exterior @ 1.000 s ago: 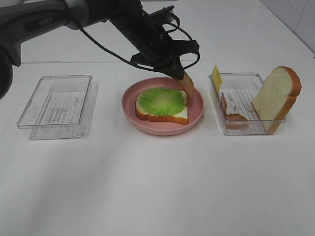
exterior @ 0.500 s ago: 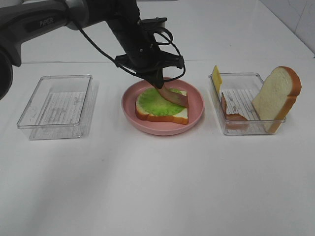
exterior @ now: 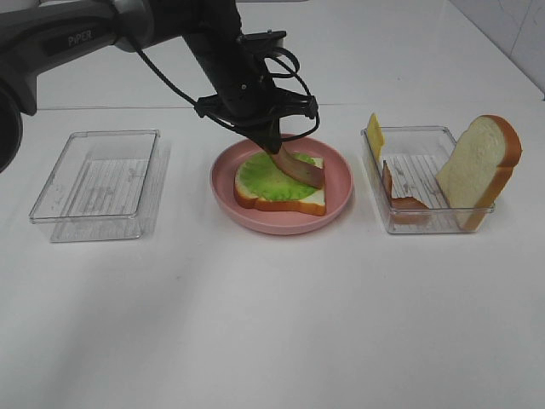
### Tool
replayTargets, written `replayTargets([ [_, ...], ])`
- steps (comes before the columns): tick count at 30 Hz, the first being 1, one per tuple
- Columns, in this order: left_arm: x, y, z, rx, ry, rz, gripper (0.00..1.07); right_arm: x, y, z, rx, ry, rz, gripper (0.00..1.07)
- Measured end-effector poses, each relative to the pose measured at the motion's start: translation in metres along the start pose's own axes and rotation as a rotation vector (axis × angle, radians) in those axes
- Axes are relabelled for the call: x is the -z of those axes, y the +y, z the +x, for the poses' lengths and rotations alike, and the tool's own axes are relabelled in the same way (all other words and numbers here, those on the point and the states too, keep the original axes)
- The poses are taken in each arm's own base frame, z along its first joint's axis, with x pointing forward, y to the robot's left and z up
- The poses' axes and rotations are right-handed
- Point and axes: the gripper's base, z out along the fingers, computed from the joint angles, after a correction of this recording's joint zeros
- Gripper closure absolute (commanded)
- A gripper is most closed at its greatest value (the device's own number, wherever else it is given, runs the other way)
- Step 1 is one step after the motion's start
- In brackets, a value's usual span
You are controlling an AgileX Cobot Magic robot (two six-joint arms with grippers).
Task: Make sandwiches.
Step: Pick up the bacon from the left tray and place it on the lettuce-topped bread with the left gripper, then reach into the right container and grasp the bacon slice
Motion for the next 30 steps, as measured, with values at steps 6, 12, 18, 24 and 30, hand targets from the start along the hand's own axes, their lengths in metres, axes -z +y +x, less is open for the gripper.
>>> replayTargets([
  [6,0.002,0.004,-0.001,-0.004,-0.004,-0.045,0.24,0.0,0.0,0.0,0.0,0.0,0.0,0.25],
  [12,0.023,0.005,-0.003,-0.036,-0.006,-0.117,0.05,0.0,0.0,0.0,0.0,0.0,0.0,0.25],
  [18,0.041,0.008,-0.001,-0.064,0.033,-0.185,0.05,0.0,0.0,0.0,0.0,0.0,0.0,0.25],
  [24,0.058,0.027,-0.005,-0.043,0.036,-0.223,0.05,0.0,0.0,0.0,0.0,0.0,0.0,0.25],
  [30,0.109,0.093,-0.017,0.054,-0.045,-0.283,0.05,0.0,0.0,0.0,0.0,0.0,0.0,0.25],
])
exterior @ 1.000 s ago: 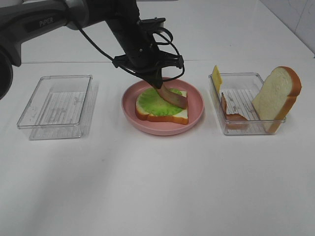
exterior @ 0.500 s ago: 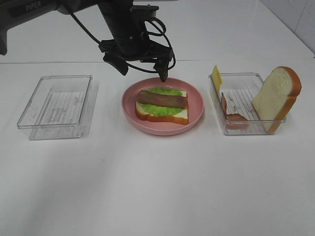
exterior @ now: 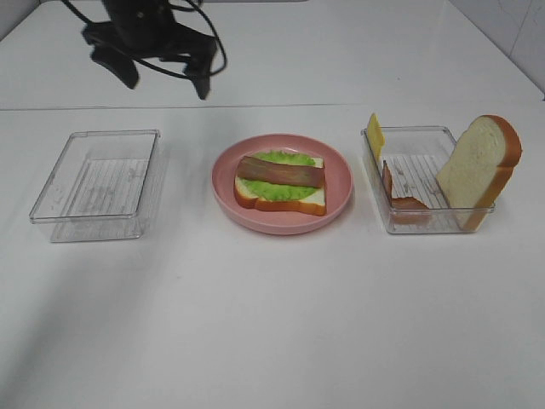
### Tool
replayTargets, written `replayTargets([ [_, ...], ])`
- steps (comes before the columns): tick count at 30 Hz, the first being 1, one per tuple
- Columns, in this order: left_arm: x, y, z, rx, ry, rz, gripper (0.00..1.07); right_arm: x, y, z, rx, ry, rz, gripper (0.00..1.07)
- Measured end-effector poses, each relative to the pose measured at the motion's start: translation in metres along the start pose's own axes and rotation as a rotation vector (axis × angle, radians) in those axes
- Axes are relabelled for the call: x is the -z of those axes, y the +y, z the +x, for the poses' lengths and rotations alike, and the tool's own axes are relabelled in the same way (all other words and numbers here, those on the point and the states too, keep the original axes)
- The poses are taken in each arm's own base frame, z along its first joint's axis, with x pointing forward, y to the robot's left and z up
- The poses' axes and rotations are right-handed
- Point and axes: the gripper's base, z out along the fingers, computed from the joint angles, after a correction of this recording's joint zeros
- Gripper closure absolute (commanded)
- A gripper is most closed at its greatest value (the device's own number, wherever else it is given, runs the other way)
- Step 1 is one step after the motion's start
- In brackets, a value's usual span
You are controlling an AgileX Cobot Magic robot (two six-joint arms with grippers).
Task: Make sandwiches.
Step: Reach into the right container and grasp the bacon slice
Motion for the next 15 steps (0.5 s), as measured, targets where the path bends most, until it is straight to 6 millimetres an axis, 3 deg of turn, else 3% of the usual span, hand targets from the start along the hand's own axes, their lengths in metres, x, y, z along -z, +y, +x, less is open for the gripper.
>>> replayTargets([
  [1,0.009,0.029,-0.003,0.038,-0.018,-0.023,0.06,0.0,0.0,0.0,0.0,0.0,0.0,0.25],
  [4,0.014,0.045,-0.004,0.064,-0.027,-0.036,0.06,0.0,0.0,0.0,0.0,0.0,0.0,0.25],
  [5,0.022,0.073,-0.004,0.11,-0.042,-0.057,0.06,0.0,0.0,0.0,0.0,0.0,0.0,0.25],
  [6,0.027,0.088,-0.004,0.136,-0.05,-0.069,0.06,0.0,0.0,0.0,0.0,0.0,0.0,0.25],
  [7,0.027,0.088,-0.004,0.136,-0.05,-0.069,0.06,0.0,0.0,0.0,0.0,0.0,0.0,0.25],
  [8,0.034,0.111,-0.002,0.178,-0.063,-0.08,0.06,0.0,0.0,0.0,0.0,0.0,0.0,0.25],
  [9,0.037,0.122,-0.001,0.196,-0.068,-0.083,0.06,0.0,0.0,0.0,0.0,0.0,0.0,0.25],
  [10,0.037,0.122,-0.001,0.196,-0.068,-0.083,0.06,0.0,0.0,0.0,0.0,0.0,0.0,0.25],
  [12,0.048,0.141,0.002,0.223,-0.085,-0.079,0.06,0.0,0.0,0.0,0.0,0.0,0.0,0.25],
  [15,0.058,0.14,0.002,0.22,-0.101,-0.069,0.08,0.0,0.0,0.0,0.0,0.0,0.0,0.25],
])
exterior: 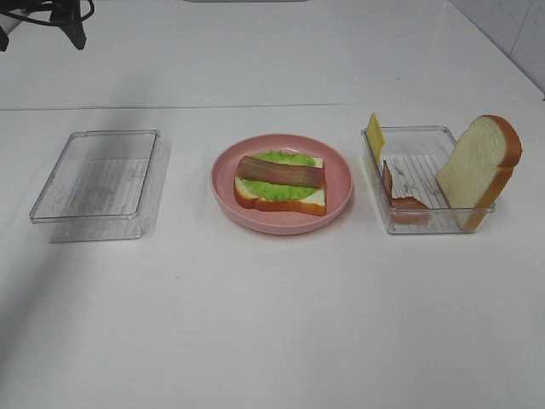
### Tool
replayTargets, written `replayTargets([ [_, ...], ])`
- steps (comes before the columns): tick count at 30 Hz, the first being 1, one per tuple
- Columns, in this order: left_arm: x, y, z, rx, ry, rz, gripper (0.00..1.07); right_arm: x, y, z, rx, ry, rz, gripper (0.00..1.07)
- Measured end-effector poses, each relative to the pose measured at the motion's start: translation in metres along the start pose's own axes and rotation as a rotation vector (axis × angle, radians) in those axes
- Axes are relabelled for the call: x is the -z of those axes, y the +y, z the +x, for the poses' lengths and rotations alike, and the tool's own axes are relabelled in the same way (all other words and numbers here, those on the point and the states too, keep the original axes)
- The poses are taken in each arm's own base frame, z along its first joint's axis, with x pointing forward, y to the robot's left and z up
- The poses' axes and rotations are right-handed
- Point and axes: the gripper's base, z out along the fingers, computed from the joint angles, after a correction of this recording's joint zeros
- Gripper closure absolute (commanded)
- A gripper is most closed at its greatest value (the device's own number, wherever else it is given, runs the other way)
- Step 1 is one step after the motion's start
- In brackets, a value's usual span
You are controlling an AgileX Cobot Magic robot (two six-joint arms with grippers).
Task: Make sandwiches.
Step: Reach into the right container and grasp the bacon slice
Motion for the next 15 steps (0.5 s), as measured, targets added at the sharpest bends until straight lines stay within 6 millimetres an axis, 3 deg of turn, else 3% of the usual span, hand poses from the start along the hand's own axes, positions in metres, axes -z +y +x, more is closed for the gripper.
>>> replayTargets([
  [4,0.019,-0.005,0.003,-0.006,-0.014,0.01,0.09,0.0,0.0,0.0,0.0,0.0,0.0,0.25],
  [6,0.042,-0.008,0.013,-0.014,-0.009,0.006,0.09,0.0,0.0,0.0,0.0,0.0,0.0,0.25],
  [8,0.049,-0.009,0.019,-0.02,-0.001,-0.001,0.09,0.0,0.0,0.0,0.0,0.0,0.0,0.25],
  [9,0.064,-0.009,0.033,-0.024,0.019,-0.01,0.09,0.0,0.0,0.0,0.0,0.0,0.0,0.25],
  [10,0.064,-0.009,0.033,-0.024,0.019,-0.01,0.09,0.0,0.0,0.0,0.0,0.0,0.0,0.25],
  [12,0.085,-0.008,0.059,-0.029,0.057,-0.022,0.09,0.0,0.0,0.0,0.0,0.0,0.0,0.25],
  [14,0.091,-0.007,0.068,-0.031,0.061,-0.025,0.09,0.0,0.0,0.0,0.0,0.0,0.0,0.25],
  [15,0.108,-0.007,0.091,-0.031,0.058,-0.028,0.09,0.0,0.0,0.0,0.0,0.0,0.0,0.25],
])
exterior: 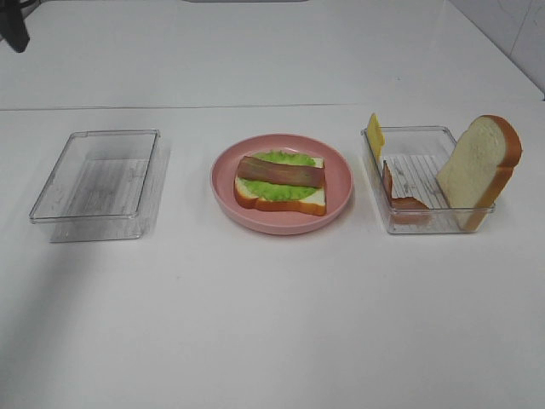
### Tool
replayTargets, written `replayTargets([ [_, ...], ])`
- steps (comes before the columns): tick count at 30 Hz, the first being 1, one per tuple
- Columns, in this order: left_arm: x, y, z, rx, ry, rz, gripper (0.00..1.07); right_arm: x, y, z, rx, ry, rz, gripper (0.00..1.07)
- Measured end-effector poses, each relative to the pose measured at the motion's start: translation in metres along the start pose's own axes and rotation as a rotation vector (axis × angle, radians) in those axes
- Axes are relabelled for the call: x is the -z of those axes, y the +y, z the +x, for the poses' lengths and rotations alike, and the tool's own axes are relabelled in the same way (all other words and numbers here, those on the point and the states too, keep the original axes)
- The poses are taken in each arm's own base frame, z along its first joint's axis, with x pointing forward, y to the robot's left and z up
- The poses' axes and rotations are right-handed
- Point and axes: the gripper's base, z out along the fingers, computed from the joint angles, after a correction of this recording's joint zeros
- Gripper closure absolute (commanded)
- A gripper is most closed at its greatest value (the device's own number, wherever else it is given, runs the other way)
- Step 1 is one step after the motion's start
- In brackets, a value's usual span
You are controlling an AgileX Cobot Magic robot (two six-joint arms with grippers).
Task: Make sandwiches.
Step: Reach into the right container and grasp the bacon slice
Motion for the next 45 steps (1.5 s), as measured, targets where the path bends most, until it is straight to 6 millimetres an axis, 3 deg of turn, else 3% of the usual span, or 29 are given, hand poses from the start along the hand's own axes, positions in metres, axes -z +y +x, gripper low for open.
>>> replayTargets([
  [1,0.0,0.0,0.0,0.0,0.0,0.0,0.09,0.0,0.0,0.0,0.0,0.0,0.0,0.25],
  [3,0.023,0.001,0.037,0.0,-0.032,-0.002,0.09,0.0,0.0,0.0,0.0,0.0,0.0,0.25],
  [4,0.023,0.001,0.037,0.0,-0.032,-0.002,0.09,0.0,0.0,0.0,0.0,0.0,0.0,0.25],
  [6,0.045,0.001,0.078,-0.001,-0.087,-0.001,0.09,0.0,0.0,0.0,0.0,0.0,0.0,0.25],
  [7,0.045,0.001,0.078,-0.001,-0.087,-0.001,0.09,0.0,0.0,0.0,0.0,0.0,0.0,0.25],
  [8,0.052,0.001,0.093,-0.001,-0.106,-0.001,0.09,0.0,0.0,0.0,0.0,0.0,0.0,0.25],
  [9,0.059,0.002,0.122,-0.001,-0.119,-0.001,0.09,0.0,0.0,0.0,0.0,0.0,0.0,0.25],
  [10,0.059,0.002,0.122,-0.001,-0.119,-0.001,0.09,0.0,0.0,0.0,0.0,0.0,0.0,0.25],
  [11,0.071,0.002,0.151,-0.003,-0.156,-0.001,0.09,0.0,0.0,0.0,0.0,0.0,0.0,0.25],
  [12,0.076,0.002,0.165,-0.003,-0.175,0.0,0.09,0.0,0.0,0.0,0.0,0.0,0.0,0.25],
  [13,0.076,0.002,0.165,-0.003,-0.175,0.0,0.09,0.0,0.0,0.0,0.0,0.0,0.0,0.25],
  [14,0.084,0.003,0.192,-0.004,-0.212,0.001,0.09,0.0,0.0,0.0,0.0,0.0,0.0,0.25],
  [15,0.088,0.003,0.206,-0.004,-0.237,0.001,0.09,0.0,0.0,0.0,0.0,0.0,0.0,0.25],
  [16,0.088,0.003,0.206,-0.004,-0.237,0.001,0.09,0.0,0.0,0.0,0.0,0.0,0.0,0.25],
  [17,0.094,0.003,0.23,-0.006,-0.285,0.002,0.09,0.0,0.0,0.0,0.0,0.0,0.0,0.25],
  [18,0.096,0.004,0.244,-0.006,-0.312,0.003,0.09,0.0,0.0,0.0,0.0,0.0,0.0,0.25],
  [19,0.096,0.004,0.244,-0.006,-0.312,0.003,0.09,0.0,0.0,0.0,0.0,0.0,0.0,0.25],
  [20,0.102,0.004,0.267,-0.008,-0.38,0.005,0.09,0.0,0.0,0.0,0.0,0.0,0.0,0.25],
  [22,0.102,0.004,0.276,-0.008,-0.397,0.005,0.09,0.0,0.0,0.0,0.0,0.0,0.0,0.25],
  [23,0.103,0.005,0.295,-0.01,-0.435,0.006,0.09,0.0,0.0,0.0,0.0,0.0,0.0,0.25],
  [25,0.103,0.005,0.305,-0.01,-0.454,0.007,0.09,0.0,0.0,0.0,0.0,0.0,0.0,0.25],
  [27,0.101,0.006,0.331,-0.015,-0.503,0.009,0.09,0.0,0.0,0.0,0.0,0.0,0.0,0.25],
  [28,0.101,0.006,0.331,-0.015,-0.503,0.009,0.09,0.0,0.0,0.0,0.0,0.0,0.0,0.25],
  [29,0.101,0.006,0.347,-0.017,-0.547,0.009,0.09,0.0,0.0,0.0,0.0,0.0,0.0,0.25],
  [33,0.101,0.006,0.368,-0.028,-0.621,0.009,0.09,0.0,0.0,0.0,0.0,0.0,0.0,0.25],
  [45,0.094,0.005,0.365,-0.038,-0.68,0.019,0.09,0.0,0.0,0.0,0.0,0.0,0.0,0.25],
])
